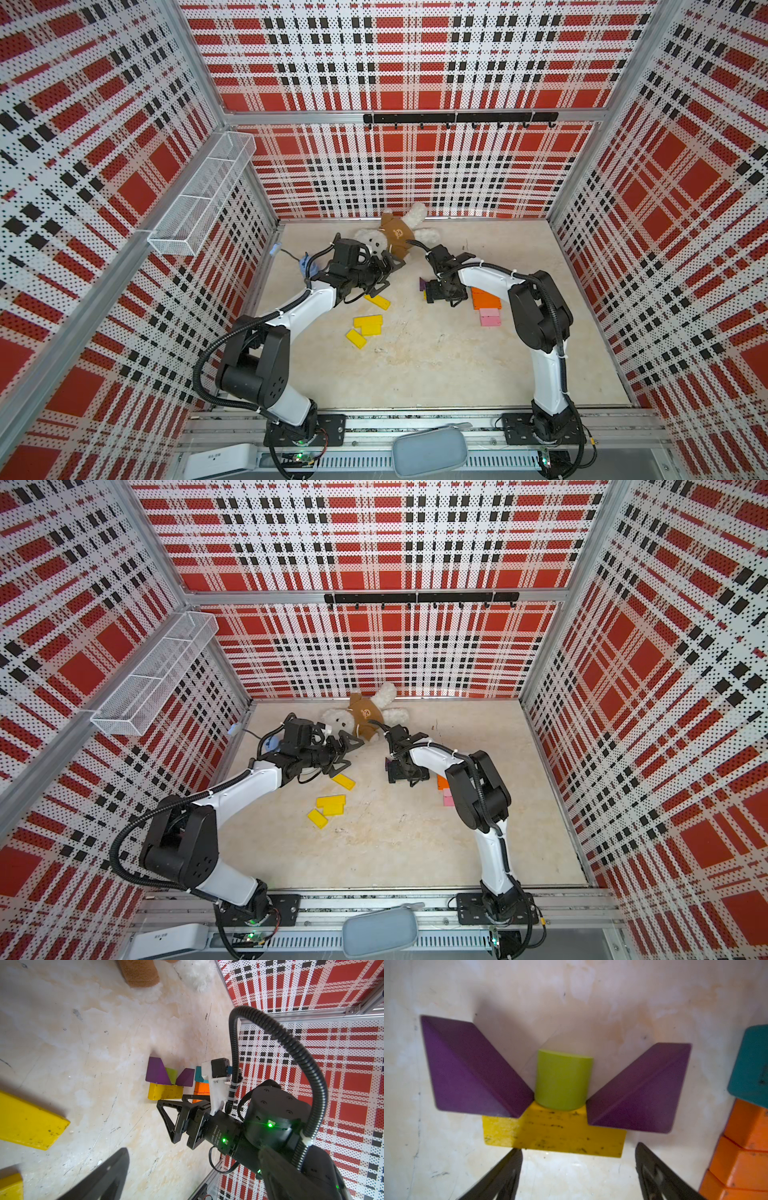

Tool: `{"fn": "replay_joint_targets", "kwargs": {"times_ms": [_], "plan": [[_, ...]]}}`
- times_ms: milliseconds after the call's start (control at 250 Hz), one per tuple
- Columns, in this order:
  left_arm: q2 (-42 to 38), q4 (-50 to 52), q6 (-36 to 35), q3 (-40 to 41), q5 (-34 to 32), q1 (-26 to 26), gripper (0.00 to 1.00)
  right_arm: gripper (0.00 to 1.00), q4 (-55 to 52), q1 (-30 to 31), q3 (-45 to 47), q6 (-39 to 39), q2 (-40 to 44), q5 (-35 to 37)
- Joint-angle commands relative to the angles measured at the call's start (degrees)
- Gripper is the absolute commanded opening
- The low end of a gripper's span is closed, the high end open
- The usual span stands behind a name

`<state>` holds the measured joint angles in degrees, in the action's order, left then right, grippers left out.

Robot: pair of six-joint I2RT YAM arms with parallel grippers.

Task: Assemble a carrot with building blocks
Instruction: Assemble the building block at the center of the board.

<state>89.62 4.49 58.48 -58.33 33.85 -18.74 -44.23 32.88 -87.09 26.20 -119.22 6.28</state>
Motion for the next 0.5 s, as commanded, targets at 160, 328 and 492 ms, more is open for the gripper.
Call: {"fn": "replay_joint_targets", "kwargs": {"times_ms": [160,328,492], "plan": [[-0.84,-1.0,0.1,-0.66,0.32,-0.22,0.99,0.87,0.33,0.26,-1.71,0.08,-0.77,-0.15],[-1.01,-1.06,0.06,-0.69,0.32,-0.11,1.0,0.87,-0.42,1.21,-0.17,-0.27,2.25,-1.0],[-2.8,-1.23,0.01,-0.87,0.31,0.94,1.0,0.87,-1.9,4.18,1.61,-0.27,8.23,1.15]]}}
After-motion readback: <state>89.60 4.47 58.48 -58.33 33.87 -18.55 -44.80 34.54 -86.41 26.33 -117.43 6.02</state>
